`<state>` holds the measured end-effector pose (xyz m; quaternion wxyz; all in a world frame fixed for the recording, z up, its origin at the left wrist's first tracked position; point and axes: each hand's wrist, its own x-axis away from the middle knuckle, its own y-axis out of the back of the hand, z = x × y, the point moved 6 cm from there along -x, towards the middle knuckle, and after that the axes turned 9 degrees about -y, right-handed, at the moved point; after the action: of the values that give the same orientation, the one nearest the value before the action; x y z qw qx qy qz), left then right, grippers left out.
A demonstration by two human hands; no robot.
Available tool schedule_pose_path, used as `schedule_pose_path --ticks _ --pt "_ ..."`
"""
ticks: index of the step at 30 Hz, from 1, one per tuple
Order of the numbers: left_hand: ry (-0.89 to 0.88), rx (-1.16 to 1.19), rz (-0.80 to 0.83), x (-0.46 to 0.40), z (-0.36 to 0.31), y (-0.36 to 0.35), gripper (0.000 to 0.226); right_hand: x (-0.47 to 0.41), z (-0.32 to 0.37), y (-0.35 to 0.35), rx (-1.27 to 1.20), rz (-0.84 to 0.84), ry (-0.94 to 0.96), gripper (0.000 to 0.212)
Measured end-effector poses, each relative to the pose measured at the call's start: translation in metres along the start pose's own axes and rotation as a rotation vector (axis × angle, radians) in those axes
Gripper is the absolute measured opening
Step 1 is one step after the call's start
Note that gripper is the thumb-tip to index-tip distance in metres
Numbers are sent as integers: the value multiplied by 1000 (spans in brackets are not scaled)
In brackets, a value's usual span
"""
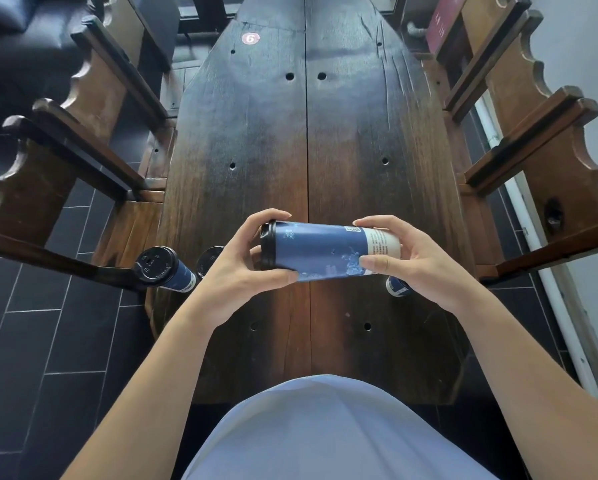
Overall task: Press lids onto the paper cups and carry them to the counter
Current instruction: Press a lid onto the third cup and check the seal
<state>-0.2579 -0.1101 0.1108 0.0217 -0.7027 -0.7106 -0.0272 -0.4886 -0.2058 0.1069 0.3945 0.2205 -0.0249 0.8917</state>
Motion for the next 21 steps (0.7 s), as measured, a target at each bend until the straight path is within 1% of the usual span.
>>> schedule_pose_path --ticks 2,6,8,10,14,16,18,21 --pt "10 22 -14 -1 -1 0 74 0 1 2 1 -23 5 68" --pt "54 93 -46 -1 2 -2 70 3 6 6 32 -21 78 77" --pt "84 106 -49 0 4 -3 69 3 5 6 42 -24 102 75" --pt "101 101 -43 1 6 -4 73 4 6 8 33 -29 115 70" --pt "75 63 -34 2 5 -4 99 8 8 9 1 -26 115 65" --pt "31 27 -14 3 2 -5 105 8 6 11 0 -31 108 63" --pt "-5 -3 4 3 -2 -7 104 9 4 12 -16 -34 93 61" --pt "-25 -26 8 2 -5 -7 97 10 1 12 -19 -42 71 59"
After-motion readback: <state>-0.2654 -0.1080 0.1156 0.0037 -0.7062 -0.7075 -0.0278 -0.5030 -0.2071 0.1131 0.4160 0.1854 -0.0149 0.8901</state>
